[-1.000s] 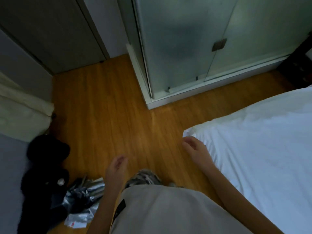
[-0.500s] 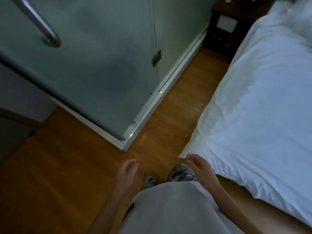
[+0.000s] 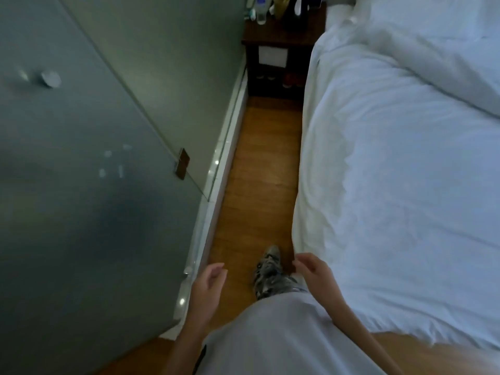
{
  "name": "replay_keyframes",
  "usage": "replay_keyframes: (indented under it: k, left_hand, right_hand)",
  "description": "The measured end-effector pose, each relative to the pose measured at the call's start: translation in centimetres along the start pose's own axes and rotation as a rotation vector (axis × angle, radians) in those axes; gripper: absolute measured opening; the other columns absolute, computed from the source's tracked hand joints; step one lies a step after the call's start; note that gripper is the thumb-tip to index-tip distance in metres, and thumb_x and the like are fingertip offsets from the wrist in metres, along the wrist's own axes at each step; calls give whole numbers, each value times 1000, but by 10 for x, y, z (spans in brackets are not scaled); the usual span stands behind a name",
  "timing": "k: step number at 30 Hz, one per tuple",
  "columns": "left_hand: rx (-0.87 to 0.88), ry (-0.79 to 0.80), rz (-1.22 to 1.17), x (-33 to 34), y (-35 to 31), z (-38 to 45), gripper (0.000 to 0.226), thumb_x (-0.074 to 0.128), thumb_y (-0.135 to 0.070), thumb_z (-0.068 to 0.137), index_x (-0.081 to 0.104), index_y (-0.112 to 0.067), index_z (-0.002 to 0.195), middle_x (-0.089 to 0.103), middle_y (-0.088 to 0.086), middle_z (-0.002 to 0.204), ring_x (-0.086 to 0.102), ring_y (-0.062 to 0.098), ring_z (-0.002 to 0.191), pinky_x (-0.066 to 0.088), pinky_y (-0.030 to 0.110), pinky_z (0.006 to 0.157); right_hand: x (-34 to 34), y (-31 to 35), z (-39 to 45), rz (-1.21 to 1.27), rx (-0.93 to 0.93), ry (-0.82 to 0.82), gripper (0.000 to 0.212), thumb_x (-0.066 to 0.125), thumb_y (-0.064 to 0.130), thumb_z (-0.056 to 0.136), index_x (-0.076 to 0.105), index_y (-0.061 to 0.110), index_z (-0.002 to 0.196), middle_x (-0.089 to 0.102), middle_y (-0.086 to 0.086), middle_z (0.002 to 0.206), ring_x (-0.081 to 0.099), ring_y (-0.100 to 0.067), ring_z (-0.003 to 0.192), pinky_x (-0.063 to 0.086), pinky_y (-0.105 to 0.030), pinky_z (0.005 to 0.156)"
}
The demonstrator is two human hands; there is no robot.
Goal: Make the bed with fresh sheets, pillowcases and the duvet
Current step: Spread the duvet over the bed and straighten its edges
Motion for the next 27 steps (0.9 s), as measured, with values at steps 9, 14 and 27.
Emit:
replay_keyframes:
  k: [9,14,27]
  left_hand:
    - [103,97,101,23,-187,189,17,57,-28,95,62,-26,112,66,-10,105,61,5,100,51,25,85]
    - [120,175,143,40,-262,303,11,56,-22,95,61,-29,103,67,-5,103,62,9,99,49,25,85]
    - [396,434,265,149,-590,581,18,53,-27,97,60,-23,113,65,-8,106,60,5,100,45,19,82]
  right_hand:
    - [-89,146,186,170,2,-157,26,53,30,96,61,21,119,63,7,111,60,-10,103,48,-30,92]
    - [-99,154,269,210,151,-183,21,55,27,96,62,22,115,64,5,109,60,-13,104,47,-28,91]
    - [-245,262,490,357,266,-580,19,56,23,94,63,21,112,66,1,108,64,-17,98,49,-36,92]
Point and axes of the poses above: each hand's wrist, its own z-axis towards the middle knuckle, its own x-axis out of the palm, y = z × x, the point moved 7 cm from there along z, towards the middle knuckle
